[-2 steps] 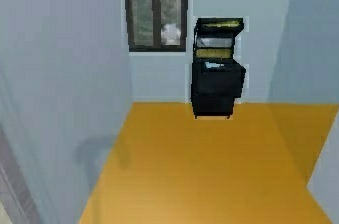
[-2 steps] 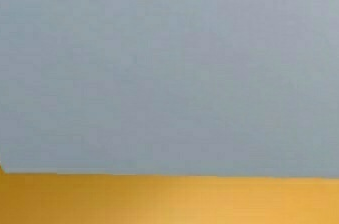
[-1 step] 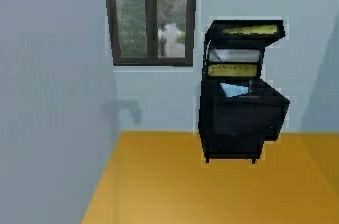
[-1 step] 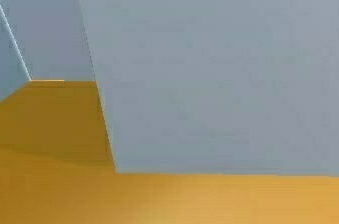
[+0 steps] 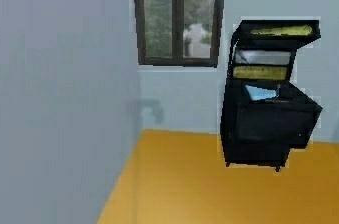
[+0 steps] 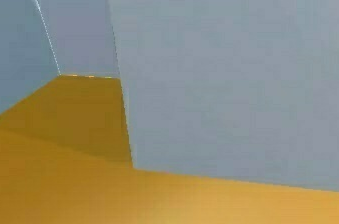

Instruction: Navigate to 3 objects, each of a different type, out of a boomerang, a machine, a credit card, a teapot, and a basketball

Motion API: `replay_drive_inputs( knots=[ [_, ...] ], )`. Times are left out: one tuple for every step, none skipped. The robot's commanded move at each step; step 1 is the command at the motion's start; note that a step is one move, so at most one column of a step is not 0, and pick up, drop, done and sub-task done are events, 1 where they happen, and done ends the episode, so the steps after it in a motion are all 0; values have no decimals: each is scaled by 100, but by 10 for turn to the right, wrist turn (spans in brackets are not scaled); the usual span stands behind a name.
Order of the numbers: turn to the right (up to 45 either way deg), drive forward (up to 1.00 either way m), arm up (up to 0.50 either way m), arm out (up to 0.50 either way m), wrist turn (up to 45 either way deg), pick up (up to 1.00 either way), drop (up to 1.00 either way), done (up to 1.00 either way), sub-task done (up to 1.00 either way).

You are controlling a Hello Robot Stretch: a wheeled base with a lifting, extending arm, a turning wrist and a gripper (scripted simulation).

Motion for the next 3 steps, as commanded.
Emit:
replay_drive_inputs(
  knots=[
    [0, 90, 0, 0, 0, 0, 0, 0, 0],
    [420, 0, 0, 0, 0, 0, 0, 0, 0],
    [0, 0, 0, 0, 0, 0, 0, 0, 100]
  ],
)
